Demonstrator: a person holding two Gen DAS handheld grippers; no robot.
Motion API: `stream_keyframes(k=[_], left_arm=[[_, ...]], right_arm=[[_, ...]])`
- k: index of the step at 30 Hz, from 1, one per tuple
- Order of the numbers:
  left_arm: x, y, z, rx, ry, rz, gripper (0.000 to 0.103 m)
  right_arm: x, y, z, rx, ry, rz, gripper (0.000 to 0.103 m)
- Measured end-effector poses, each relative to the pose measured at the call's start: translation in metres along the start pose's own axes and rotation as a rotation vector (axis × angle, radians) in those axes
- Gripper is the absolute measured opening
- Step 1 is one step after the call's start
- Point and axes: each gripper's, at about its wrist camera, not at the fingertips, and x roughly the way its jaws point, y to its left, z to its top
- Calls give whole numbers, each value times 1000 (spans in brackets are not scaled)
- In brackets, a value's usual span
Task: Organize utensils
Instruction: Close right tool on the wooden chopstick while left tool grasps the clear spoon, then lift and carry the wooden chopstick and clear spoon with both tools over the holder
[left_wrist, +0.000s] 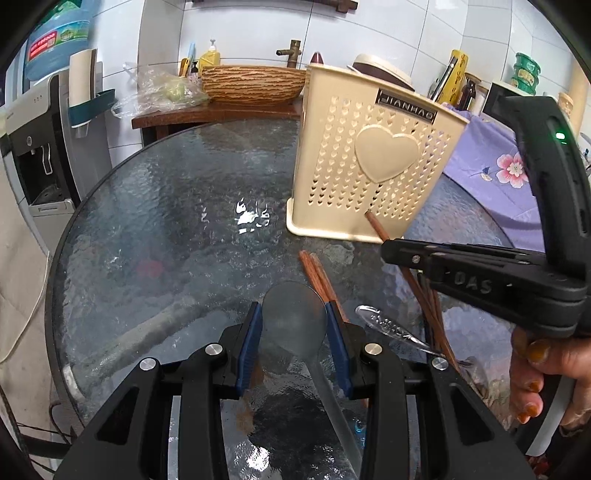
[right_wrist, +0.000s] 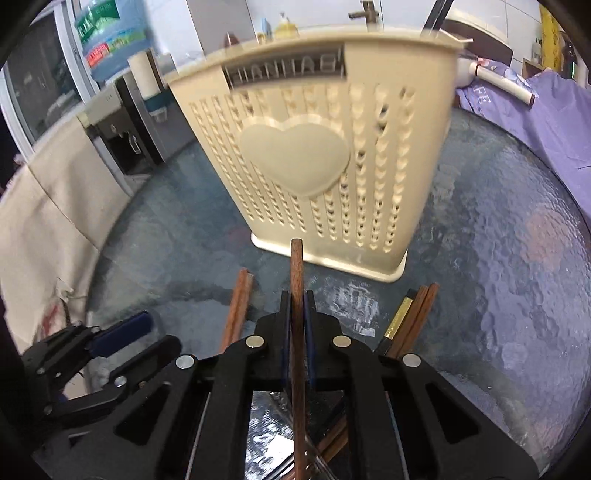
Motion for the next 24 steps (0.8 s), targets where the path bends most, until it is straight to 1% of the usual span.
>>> stream_keyframes(k=[7,12,13,14,16,18,20,24], left_arm=[[-22,-3,10,-1,-50,-18,34],[-38,-9,16,12,-91,-29,34],[-41,-11,16,15,-97,-31,28],[-44,-12,17,19,-103,-36,8],[-47,-14,17,13,-101,-56,7],[-47,-17,18,25,-102,-50,7],[-46,-17,18,23,-103,-47,7],[-48,-15,18,7,-102,-65,6]], right_arm=[[-45,-5,1,12,-82,72,8],[-82,-2,-5,-12,-137,111,8],[-87,-1,-5,-17,-142,116,8],[-93,0,-6,-22,-149,121,8],[-105,2,-8,-38,-165,128,8],[-114,5,-9,-61,-179,127,8],[-119,7,-10,-80,-188,119,8],[-126,8,-10,-80,-196,125,8]])
